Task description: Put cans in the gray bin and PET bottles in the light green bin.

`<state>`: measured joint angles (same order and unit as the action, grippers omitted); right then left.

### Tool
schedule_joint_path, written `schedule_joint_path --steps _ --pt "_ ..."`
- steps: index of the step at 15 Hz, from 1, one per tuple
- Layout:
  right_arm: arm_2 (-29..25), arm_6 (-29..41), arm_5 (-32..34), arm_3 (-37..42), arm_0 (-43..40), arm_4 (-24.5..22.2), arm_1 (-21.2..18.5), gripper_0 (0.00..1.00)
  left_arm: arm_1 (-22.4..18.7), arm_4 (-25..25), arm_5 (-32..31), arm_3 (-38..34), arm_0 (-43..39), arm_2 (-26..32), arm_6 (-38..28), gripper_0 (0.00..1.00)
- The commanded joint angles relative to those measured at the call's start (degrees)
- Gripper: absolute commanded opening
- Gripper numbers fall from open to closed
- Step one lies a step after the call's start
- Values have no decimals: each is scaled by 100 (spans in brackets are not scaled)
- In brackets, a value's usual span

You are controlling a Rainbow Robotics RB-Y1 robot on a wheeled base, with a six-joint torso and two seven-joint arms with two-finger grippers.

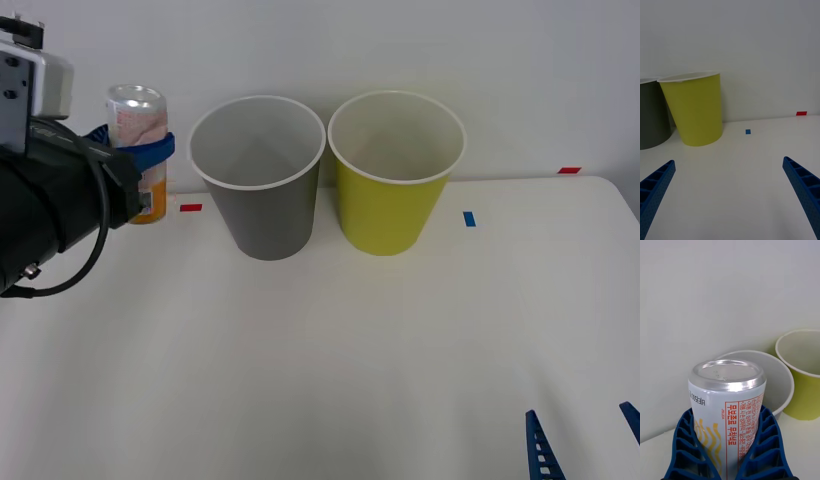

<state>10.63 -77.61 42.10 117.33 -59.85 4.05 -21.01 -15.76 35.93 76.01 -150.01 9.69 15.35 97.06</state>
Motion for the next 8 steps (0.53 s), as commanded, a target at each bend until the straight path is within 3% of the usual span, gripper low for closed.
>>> schedule_joint_path --steps 1,3,6,8 --pt "0 0 0 0 0 0 0 100 -23 239 89 1 305 364 14 0" --pt "0 0 0 0 0 0 0 100 -129 257 388 1 666 460 -38 0" --pt "0 0 0 0 0 0 0 100 -269 274 318 7 1176 443 -74 0" --pt "0 0 0 0 0 0 0 100 -340 248 230 464 1501 328 -118 0"
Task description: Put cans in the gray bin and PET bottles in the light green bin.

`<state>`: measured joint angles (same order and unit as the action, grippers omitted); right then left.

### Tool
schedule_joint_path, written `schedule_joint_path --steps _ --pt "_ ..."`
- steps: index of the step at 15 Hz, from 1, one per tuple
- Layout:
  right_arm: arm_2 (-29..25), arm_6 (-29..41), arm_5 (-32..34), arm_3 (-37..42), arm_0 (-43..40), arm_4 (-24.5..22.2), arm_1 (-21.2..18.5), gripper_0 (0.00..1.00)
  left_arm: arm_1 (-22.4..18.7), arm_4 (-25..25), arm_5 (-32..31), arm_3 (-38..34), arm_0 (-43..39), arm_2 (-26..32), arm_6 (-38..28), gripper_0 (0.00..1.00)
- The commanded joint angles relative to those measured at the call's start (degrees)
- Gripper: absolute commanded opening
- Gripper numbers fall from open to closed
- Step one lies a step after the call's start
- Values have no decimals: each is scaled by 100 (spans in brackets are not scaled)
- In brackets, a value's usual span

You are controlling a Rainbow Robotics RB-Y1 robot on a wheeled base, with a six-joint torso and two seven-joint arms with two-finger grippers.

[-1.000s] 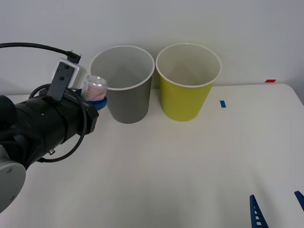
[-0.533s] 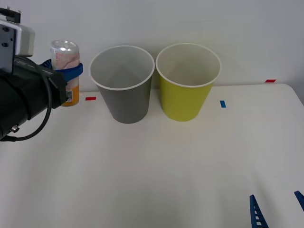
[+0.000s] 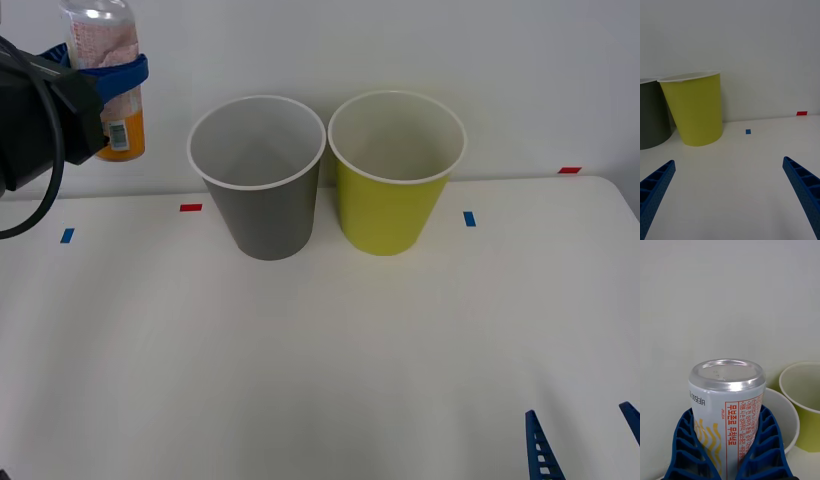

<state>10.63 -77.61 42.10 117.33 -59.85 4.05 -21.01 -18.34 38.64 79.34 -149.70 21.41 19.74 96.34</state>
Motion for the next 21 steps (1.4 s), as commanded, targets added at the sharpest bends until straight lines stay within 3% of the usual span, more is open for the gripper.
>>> schedule_joint_path --steps 1,6,12,17,21 --pt "0 0 0 0 0 0 0 100 -100 -85 -349 758 496 -252 -62 0" --pt "0 0 0 0 0 0 0 100 -153 -357 -991 1716 1005 -920 -221 0" --pt "0 0 0 0 0 0 0 100 -170 -533 -2336 2630 1032 -1720 -414 0" --pt "0 0 0 0 0 0 0 100 -179 -603 -3047 3166 1023 -2097 -493 0" --pt "0 0 0 0 0 0 0 100 -161 -726 -3214 3342 1032 -2185 -476 0"
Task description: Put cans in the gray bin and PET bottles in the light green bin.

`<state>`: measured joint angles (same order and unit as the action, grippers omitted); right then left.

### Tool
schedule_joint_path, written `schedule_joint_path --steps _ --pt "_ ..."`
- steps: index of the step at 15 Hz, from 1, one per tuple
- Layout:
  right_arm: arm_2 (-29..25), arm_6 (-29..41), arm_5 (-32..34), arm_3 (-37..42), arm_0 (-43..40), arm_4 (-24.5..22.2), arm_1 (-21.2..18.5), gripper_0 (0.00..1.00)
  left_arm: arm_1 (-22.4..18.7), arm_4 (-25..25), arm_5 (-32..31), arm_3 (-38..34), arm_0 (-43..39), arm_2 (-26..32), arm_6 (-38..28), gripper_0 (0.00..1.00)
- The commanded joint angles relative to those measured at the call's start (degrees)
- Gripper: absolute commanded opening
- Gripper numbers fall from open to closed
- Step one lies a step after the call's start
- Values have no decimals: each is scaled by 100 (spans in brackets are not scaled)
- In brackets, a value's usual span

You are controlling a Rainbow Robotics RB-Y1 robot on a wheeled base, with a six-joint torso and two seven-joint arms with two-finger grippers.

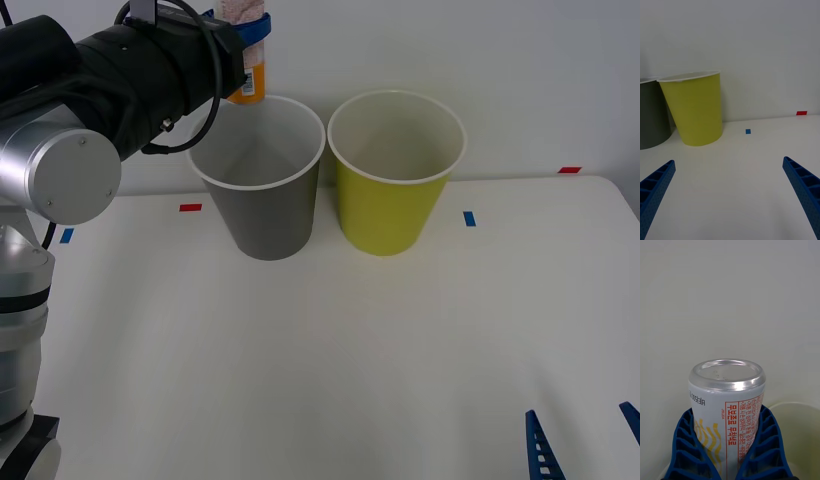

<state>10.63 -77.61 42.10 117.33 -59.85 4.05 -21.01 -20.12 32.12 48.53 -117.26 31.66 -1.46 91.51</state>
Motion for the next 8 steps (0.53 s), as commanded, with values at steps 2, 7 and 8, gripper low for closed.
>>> schedule_joint_path --steps 2,7,8 --pt "0 0 0 0 0 0 0 100 8 -145 -651 432 -2 -197 34 0" --pt "0 0 0 0 0 0 0 100 16 -364 -959 731 -2 -215 166 0" --pt "0 0 0 0 0 0 0 100 16 -382 -959 731 -2 -215 175 0"
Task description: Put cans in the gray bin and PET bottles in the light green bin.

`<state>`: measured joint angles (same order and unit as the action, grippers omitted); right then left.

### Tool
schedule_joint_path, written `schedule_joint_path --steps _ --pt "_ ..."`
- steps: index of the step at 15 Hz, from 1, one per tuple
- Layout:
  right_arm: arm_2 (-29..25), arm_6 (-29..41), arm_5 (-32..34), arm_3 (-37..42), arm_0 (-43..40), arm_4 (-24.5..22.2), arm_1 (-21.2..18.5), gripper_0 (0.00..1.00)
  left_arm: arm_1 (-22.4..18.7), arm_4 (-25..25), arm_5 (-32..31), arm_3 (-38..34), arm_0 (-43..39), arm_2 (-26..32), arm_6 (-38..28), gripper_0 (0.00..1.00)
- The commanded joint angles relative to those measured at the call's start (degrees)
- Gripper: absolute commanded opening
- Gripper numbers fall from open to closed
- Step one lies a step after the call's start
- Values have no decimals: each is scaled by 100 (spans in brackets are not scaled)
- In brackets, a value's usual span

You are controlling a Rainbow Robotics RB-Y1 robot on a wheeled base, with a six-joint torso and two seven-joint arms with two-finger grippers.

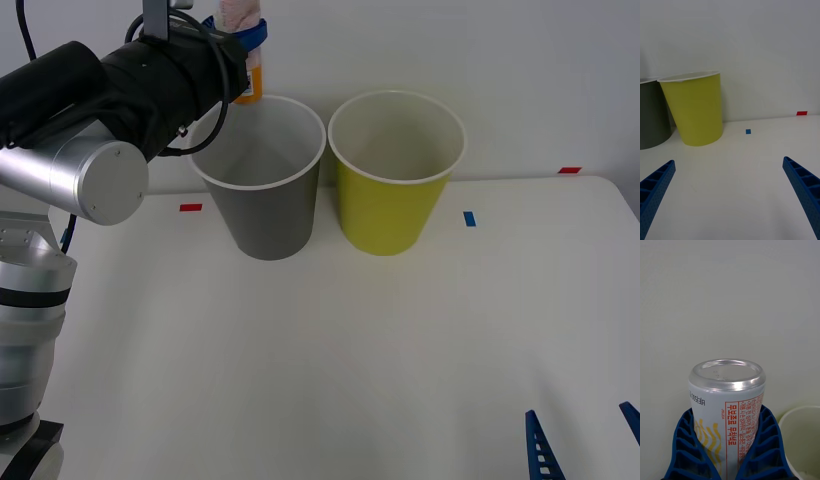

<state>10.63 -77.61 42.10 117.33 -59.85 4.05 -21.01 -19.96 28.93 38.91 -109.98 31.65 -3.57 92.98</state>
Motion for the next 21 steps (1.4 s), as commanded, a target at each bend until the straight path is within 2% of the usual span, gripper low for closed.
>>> schedule_joint_path --steps 1,2,3,4,14,16,21 --pt "0 0 0 0 0 0 0 100 1 -89 -6 3 -1 -3 27 0" --pt "0 0 0 0 0 0 0 100 1 -106 -6 3 -1 -3 27 0" --pt "0 0 0 0 0 0 0 100 1 -115 -6 3 -9 -3 18 9" --pt "0 0 0 0 0 0 0 100 -8 -142 3 12 -1 -38 9 99" --pt "0 0 0 0 0 0 0 100 -61 -89 -41 -23 -9 -91 -237 100" --pt "0 0 0 0 0 0 0 100 -228 -10 -24 -454 -308 -56 -289 100" --pt "0 0 0 0 0 0 0 100 -245 -89 20 -2027 -1846 357 -316 100"
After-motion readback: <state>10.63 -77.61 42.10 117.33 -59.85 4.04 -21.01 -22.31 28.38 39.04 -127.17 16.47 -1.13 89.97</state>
